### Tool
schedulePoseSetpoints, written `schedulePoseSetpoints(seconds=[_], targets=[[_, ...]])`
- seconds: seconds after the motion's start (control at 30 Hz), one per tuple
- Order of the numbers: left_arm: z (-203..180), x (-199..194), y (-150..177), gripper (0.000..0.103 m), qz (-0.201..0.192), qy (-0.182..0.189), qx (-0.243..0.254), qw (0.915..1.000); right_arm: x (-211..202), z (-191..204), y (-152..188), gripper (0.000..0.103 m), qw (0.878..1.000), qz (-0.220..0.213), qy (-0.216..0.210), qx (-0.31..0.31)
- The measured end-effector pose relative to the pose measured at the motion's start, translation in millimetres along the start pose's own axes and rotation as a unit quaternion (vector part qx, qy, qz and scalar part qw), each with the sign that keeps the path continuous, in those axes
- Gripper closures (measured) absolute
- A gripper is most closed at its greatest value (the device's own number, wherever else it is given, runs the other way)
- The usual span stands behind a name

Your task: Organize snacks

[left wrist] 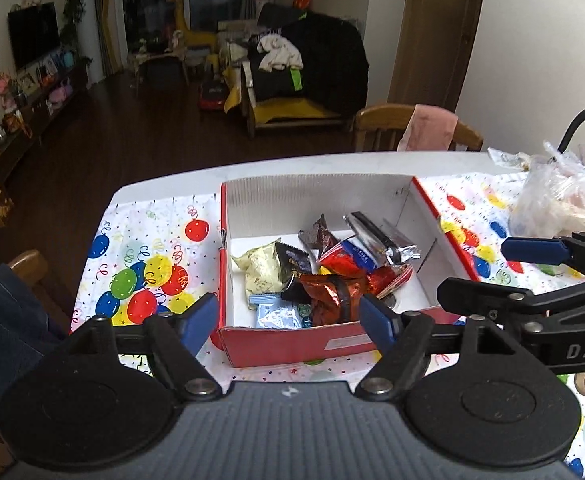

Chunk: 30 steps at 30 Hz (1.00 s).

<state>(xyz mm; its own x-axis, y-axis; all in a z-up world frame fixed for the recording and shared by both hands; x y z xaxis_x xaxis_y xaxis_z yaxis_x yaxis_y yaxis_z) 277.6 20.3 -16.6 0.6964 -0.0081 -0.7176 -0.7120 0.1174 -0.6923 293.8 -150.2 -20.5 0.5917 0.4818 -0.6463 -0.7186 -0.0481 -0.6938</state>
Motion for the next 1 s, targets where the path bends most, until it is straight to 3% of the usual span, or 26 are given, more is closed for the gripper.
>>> schedulePoseSetpoints(seconds=[0.13, 0.4, 1.0], targets=[[0.5, -15.9, 4.9, 0.020, -0.018, 0.002, 0.000, 0.9998, -13.2, 4.1, 1.4, 0.001, 1.000, -0.012, -0.009, 0.001], [1.2, -35.2, 13.5, 0.002, -0.041, 0.017, -0.006, 0.9990, -31.3, 9.6, 10.4, 0.000, 1.000, -0.029, -0.006, -0.002], [-1.7, -55.6, 27.3, 0.000, -0.047, 0.000, -0.012, 0.9988, -47.8, 3.9, 22.9, 0.000, 0.999, -0.035, -0.001, 0.027]])
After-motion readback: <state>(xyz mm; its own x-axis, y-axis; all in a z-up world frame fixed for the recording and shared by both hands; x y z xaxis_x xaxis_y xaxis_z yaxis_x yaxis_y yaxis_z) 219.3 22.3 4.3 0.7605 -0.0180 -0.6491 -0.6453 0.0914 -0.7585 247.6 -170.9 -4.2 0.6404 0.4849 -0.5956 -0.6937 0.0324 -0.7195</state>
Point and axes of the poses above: each gripper's, at about its wrist camera, not at the fingertips, and x roughly the way its jaws point, z to its left, y to its underside, the point moved 2 cm from there along x, roughly the way its jaws point, and after that the axes turned 10 degrees about x, right-handed, at the moved point
